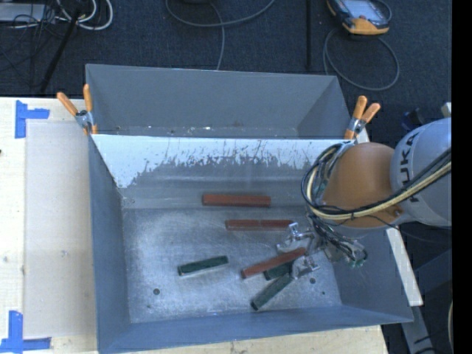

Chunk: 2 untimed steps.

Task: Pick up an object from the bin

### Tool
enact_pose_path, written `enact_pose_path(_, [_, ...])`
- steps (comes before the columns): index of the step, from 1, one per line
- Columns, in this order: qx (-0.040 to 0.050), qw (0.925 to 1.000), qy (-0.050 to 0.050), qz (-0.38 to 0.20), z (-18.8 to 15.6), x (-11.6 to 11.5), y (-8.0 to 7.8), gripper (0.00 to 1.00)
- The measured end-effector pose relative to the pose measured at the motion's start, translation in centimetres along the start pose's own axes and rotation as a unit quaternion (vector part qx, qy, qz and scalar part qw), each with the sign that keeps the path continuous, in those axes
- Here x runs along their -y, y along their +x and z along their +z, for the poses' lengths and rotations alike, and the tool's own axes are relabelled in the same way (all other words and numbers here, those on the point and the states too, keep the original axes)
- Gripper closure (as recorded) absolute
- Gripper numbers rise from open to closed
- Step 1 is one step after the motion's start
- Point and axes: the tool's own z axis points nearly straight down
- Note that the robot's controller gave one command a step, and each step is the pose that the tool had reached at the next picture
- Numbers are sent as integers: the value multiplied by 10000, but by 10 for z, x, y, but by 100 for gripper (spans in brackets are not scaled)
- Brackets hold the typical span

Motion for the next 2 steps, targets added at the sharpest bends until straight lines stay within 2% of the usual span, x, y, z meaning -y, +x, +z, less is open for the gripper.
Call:
enact_pose_path(1, [0, 10000, 1, -2, 0, 0, 0, 100])
enact_pose_path(2, [-72, 9989, -38, -453, -186, -19, 3, 100])
